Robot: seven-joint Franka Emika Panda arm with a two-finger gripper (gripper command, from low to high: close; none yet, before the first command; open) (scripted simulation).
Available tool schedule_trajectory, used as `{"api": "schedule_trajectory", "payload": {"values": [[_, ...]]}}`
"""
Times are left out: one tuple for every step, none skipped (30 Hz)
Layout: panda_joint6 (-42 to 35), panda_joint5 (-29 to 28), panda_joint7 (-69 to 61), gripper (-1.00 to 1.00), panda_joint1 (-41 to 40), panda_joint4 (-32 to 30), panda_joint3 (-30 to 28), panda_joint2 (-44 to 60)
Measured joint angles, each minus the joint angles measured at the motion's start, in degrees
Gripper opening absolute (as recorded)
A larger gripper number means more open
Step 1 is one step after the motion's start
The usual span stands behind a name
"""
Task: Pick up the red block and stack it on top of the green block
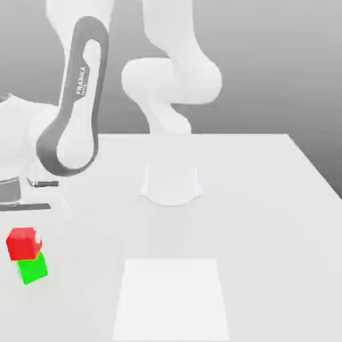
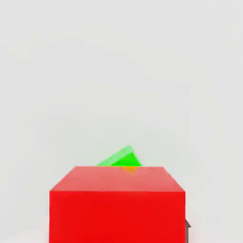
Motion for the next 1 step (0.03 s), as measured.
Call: {"api": "schedule_trajectory", "payload": {"values": [[0.00,0.00,0.00,1.00,0.00,0.00,0.00,0.00]]}}
